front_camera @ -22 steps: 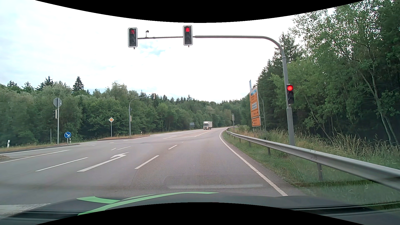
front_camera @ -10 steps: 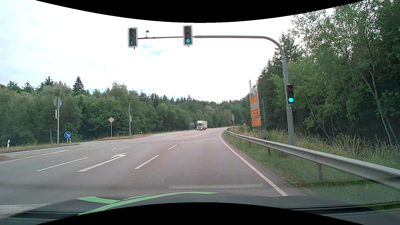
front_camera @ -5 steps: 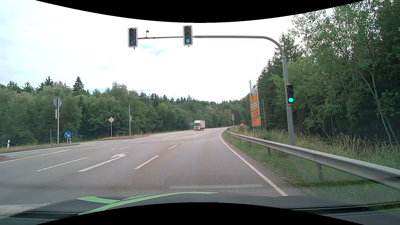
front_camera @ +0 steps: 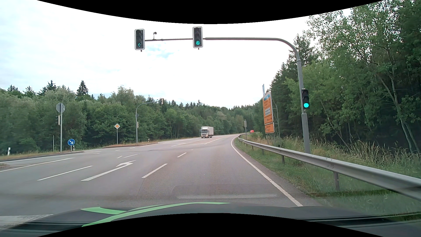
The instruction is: Follow the waypoints while adhering to traffic rules and regulations
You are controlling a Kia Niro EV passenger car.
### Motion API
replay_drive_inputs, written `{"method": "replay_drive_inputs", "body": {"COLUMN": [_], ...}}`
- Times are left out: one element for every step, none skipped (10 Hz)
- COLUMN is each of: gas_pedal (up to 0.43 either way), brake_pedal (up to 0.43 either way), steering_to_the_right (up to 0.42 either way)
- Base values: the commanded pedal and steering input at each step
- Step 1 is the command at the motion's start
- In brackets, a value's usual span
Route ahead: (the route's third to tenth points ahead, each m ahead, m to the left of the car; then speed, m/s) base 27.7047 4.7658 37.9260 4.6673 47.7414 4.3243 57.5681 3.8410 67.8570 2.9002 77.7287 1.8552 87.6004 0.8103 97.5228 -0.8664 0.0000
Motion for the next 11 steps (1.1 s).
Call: {"method": "replay_drive_inputs", "body": {"gas_pedal": [0.000, 0.000, 0.000, 0.000, 0.000, 0.000, 0.059, 0.067, 0.079, 0.098, 0.110], "brake_pedal": [0.079, 0.000, 0.000, 0.000, 0.000, 0.000, 0.000, 0.000, 0.000, 0.000, 0.000], "steering_to_the_right": [0.003, 0.003, 0.003, 0.003, 0.003, 0.003, 0.003, 0.003, 0.003, 0.003, 0.003]}}
